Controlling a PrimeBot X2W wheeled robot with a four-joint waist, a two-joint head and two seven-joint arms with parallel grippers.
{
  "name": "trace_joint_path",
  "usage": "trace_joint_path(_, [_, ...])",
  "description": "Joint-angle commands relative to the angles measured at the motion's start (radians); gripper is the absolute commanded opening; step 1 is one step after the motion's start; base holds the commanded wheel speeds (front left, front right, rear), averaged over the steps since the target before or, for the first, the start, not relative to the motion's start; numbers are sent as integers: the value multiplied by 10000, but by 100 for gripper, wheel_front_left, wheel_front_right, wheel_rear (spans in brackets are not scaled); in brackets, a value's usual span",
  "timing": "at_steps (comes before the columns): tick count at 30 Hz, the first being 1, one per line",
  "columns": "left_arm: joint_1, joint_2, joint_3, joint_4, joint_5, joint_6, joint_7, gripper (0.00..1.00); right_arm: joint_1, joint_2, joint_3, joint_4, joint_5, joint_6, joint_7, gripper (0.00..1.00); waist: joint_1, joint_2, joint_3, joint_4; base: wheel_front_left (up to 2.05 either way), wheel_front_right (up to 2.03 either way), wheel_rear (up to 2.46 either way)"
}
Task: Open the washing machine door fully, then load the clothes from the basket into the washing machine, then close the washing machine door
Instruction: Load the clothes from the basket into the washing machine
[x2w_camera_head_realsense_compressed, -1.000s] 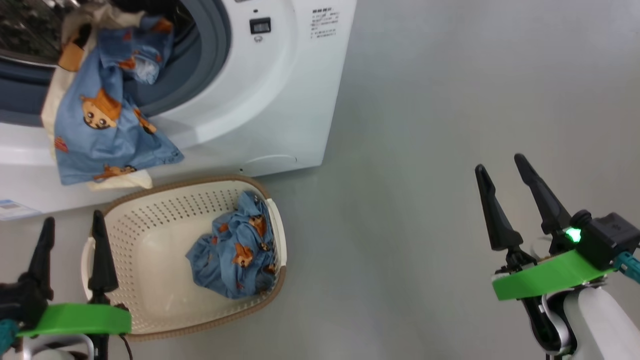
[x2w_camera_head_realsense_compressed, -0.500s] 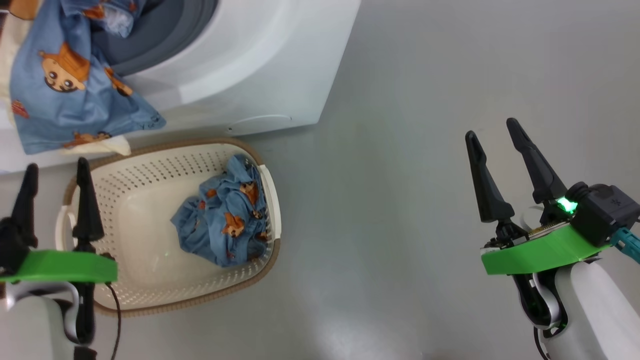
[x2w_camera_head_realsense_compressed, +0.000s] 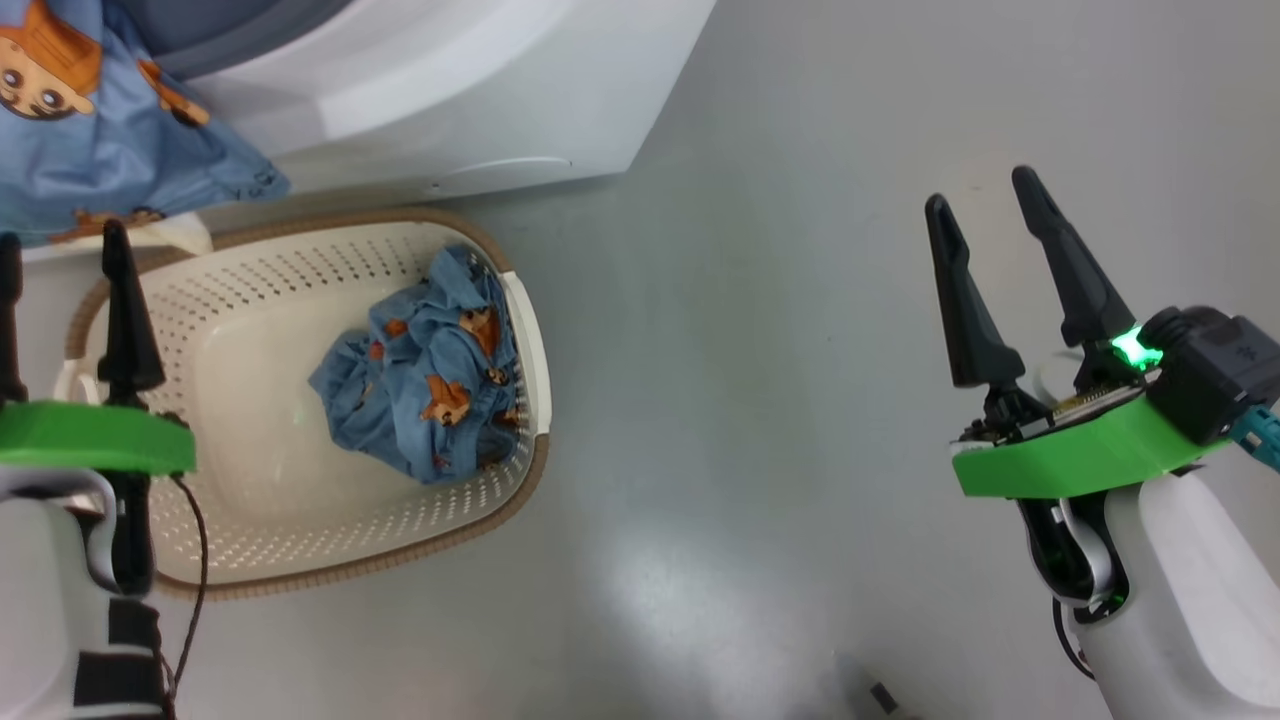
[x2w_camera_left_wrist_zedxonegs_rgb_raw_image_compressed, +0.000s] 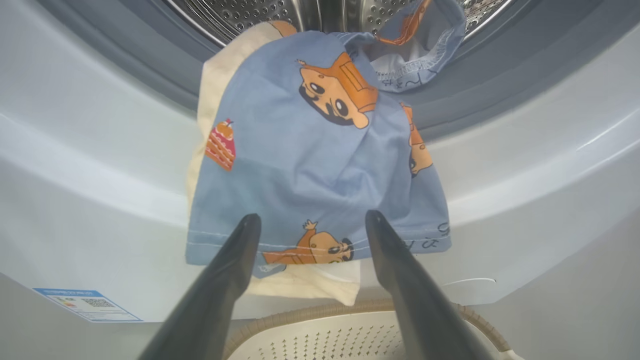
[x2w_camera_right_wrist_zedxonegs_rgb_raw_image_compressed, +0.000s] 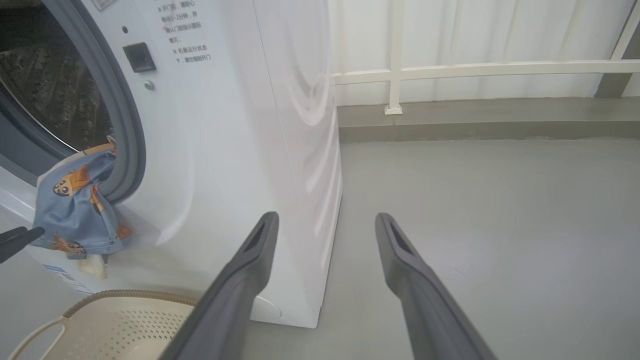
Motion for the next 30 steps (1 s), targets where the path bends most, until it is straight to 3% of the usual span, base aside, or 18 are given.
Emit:
trace_joint_path(1, [-101,352,209,-56,-56,8,-53,100,-1,-30,147,-273,-141,44,-80,100,-1,0,229,20,0,0,0])
trace_joint_path(20, [-2444,778,-7,2082,-209,8,-53,100,-417,138,277,-264,-44,44,-80,100,-1,0,726,-144,0,0,0])
trace_joint_path(21, [-2518,787,-64,2123,-224,8,-53,87,-425,149,270,-265,-41,44,-80,100,-1,0,743,-158,0,0,0])
trace_joint_path(22, [-2518,787,-64,2123,-224,8,-53,87,-425,149,270,-265,-41,44,-80,100,-1,0,743,-158,0,0,0])
trace_joint_path(23, [-2577,797,-113,2161,-238,8,-53,52,-430,158,266,-267,-40,44,-80,100,-1,0,756,-170,0,0,0])
trace_joint_path(25, [-2686,824,-190,2205,-270,8,-53,4,-436,176,267,-273,-40,44,-80,100,-1,0,774,-193,0,0,0])
trace_joint_path(26, [-2732,841,-220,2218,-303,8,-53,0,-438,185,267,-274,-41,44,-80,100,-1,0,778,-203,0,0,0])
trace_joint_path(30, [-2775,884,-379,2152,-451,8,-53,0,-426,202,225,-257,-38,44,-80,100,-1,0,726,-211,0,0,0])
